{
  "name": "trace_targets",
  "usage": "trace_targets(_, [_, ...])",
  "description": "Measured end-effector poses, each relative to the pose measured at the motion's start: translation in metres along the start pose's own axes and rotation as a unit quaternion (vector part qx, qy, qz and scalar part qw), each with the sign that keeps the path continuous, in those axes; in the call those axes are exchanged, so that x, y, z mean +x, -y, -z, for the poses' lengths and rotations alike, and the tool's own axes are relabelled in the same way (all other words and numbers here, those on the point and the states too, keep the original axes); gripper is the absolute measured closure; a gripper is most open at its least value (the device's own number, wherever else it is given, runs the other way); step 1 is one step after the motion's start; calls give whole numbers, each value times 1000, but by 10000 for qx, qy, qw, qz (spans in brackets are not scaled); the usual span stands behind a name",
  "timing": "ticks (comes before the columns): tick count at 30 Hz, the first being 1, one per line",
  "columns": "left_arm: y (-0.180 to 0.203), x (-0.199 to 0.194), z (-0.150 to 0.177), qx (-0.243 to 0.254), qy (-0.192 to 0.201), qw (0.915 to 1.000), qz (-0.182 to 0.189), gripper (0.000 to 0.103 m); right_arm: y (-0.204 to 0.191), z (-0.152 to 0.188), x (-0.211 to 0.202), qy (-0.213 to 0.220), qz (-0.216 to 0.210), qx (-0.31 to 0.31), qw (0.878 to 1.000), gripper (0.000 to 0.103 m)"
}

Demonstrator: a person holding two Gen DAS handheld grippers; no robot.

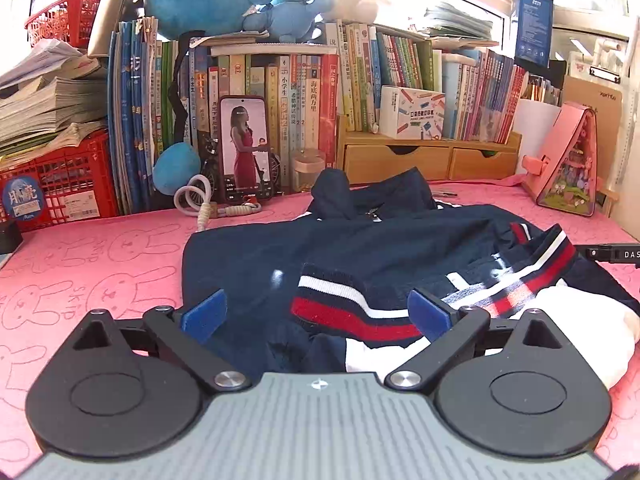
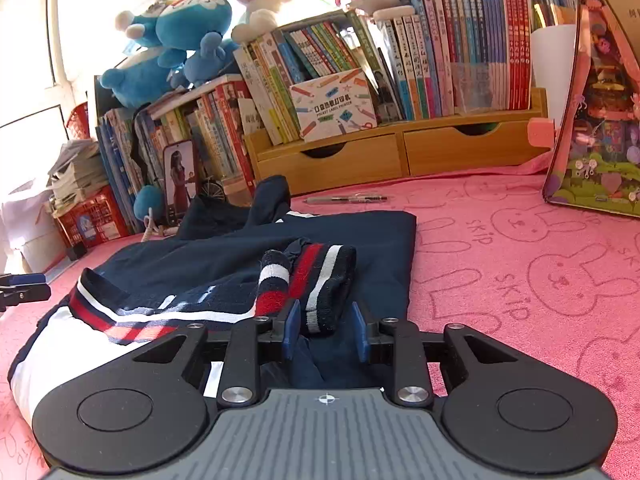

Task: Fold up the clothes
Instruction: 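Grasp the striped cuff with the left gripper while the right gripper grasps the waistband, then lift the folded jacket off the table with both grippers and turn it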

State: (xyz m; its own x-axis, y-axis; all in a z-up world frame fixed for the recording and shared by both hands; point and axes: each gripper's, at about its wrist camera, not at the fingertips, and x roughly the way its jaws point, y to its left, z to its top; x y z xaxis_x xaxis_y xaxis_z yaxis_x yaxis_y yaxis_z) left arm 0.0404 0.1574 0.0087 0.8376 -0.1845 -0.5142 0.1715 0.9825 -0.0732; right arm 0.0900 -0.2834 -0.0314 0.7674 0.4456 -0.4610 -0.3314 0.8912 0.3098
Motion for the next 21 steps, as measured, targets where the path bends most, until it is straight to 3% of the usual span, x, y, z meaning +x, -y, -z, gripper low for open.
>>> trace_targets(1, [-3,10,0,-62,-187,9997,133,2,2,0,-1,14,-82,93,9999,38])
trace_targets(3, [-7,27,5,-267,-510,9980,255,4,8,-2,-5,171,-259,338,9989,26])
trace_targets(5, [-11,42,11,-488,-806,9948,375,5,14,-4,-9,294,-458,598,9967,23])
trace_targets(7, [-13,48,16,-563,-804,9940,481,3,18,-7,-8,244,-626,737,9950,23])
trace_targets(11, [-10,50,13,-441,-808,9946,485,5,-12,-1,6,-182,-388,-232,9988,22])
trace_targets(12, [-8,47,12,-408,-771,9950,491,22,-20,2,9,-272,-324,-487,9979,28])
trace_targets(13, [-7,42,12,-376,-682,9956,530,33,-29,5,12,-362,-260,-741,9962,60])
trace_targets(15, [-2,29,13,-175,-420,9971,608,39,-46,10,17,-542,-131,-1249,9906,86])
trace_targets(16, [1,24,15,2,-286,9979,587,47,-54,13,17,-538,-90,-1495,9873,86])
trace_targets(19, [2,26,16,238,-400,9977,498,50,-64,19,10,-453,105,-1823,9821,85])
trace_targets(20, [0,31,16,205,-518,9973,481,47,-62,18,11,-432,215,-1732,9837,84])
trace_targets(21, [-4,38,16,48,-689,9964,484,35,-56,15,13,-435,245,-1557,9865,80])
